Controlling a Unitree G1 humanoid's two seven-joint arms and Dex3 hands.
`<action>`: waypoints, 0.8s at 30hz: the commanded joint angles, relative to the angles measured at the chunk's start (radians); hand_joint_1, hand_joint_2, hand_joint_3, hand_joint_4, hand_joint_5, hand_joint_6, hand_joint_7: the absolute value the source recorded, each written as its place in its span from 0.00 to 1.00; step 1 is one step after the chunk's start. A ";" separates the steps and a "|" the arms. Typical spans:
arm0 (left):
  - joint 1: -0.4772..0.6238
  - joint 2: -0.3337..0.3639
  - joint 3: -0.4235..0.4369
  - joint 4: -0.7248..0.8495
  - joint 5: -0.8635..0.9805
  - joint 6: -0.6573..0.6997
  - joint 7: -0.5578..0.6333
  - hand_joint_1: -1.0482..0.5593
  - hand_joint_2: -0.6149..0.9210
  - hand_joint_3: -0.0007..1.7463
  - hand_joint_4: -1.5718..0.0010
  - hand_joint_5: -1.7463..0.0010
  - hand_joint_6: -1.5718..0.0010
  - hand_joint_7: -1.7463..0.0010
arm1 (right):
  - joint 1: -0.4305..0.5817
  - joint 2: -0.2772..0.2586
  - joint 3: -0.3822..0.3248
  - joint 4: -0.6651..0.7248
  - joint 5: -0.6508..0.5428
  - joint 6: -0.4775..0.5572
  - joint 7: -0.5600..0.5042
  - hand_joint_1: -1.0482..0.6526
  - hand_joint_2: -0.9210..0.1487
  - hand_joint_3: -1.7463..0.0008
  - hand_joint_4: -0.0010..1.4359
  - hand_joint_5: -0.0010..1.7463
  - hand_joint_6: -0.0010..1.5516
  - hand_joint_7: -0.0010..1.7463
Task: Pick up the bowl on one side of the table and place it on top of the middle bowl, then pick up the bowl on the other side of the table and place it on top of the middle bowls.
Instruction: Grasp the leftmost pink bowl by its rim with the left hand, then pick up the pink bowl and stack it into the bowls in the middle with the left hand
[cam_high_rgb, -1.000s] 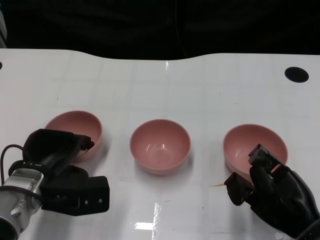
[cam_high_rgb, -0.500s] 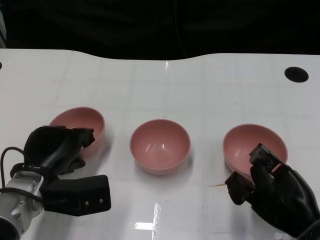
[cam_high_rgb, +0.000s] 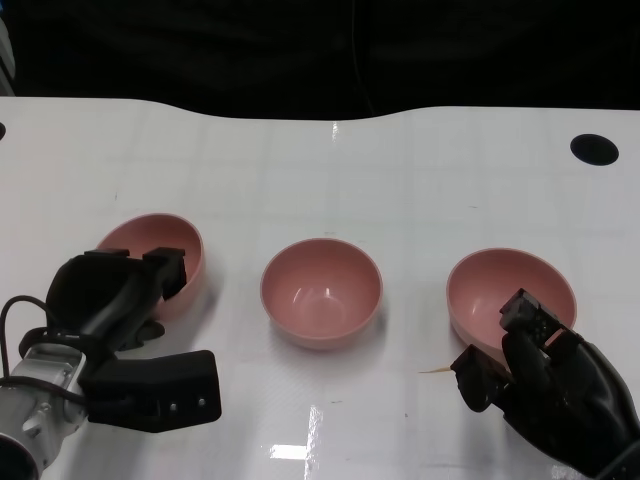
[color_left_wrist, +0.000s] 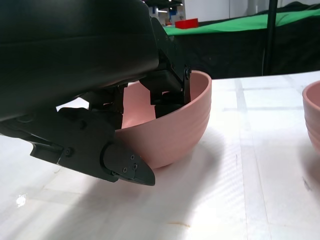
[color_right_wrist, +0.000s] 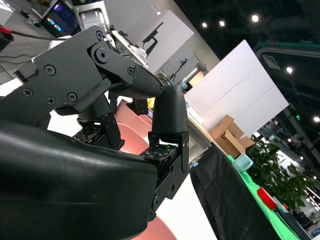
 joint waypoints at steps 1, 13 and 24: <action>0.011 0.008 0.010 -0.028 -0.017 0.008 0.019 0.63 1.00 0.02 0.55 0.00 0.64 0.05 | 0.003 -0.016 -0.008 -0.001 0.011 0.002 0.006 0.55 0.34 0.27 0.59 1.00 0.40 1.00; 0.052 0.048 0.035 -0.176 -0.051 0.014 -0.038 0.64 0.99 0.03 0.53 0.00 0.65 0.00 | 0.010 -0.019 -0.007 -0.015 0.006 0.007 -0.004 0.54 0.31 0.30 0.59 1.00 0.40 1.00; 0.112 0.110 0.078 -0.469 -0.035 0.077 -0.179 0.63 1.00 0.04 0.52 0.00 0.63 0.01 | 0.017 -0.014 -0.007 -0.033 0.007 0.015 -0.030 0.55 0.31 0.28 0.59 1.00 0.40 1.00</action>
